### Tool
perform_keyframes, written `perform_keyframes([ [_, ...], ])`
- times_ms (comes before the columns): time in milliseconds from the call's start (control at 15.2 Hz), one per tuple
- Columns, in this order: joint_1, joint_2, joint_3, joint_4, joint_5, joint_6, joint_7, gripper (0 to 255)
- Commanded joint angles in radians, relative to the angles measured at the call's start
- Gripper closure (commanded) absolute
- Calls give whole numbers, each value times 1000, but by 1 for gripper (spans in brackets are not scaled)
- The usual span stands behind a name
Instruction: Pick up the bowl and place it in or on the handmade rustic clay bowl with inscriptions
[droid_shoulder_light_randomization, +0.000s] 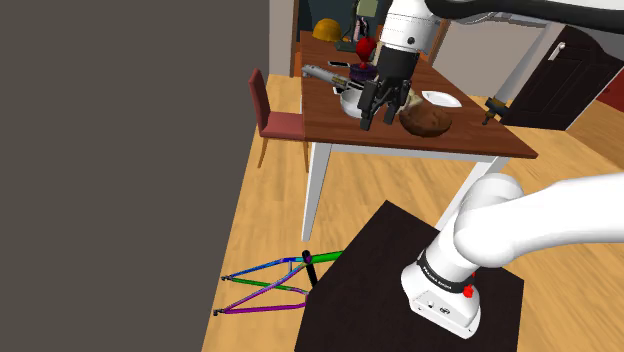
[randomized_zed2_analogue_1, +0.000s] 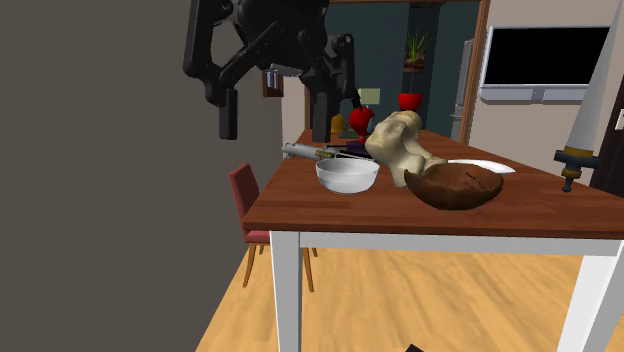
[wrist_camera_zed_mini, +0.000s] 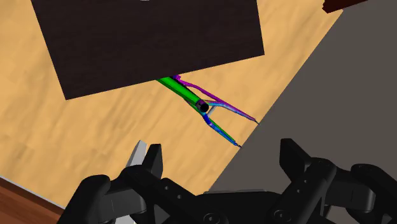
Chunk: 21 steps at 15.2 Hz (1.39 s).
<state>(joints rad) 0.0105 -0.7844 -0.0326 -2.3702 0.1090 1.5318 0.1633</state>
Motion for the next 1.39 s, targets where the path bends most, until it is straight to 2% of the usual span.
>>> perform_keyframes([
  [0, 0, 0, 0, 0, 0, 0, 0, 0],
  [660, -58, 256, -97, 59, -154, 190, -143, 0],
  [1320, -107, 561, -182, 228, -251, 345, -257, 0],
])
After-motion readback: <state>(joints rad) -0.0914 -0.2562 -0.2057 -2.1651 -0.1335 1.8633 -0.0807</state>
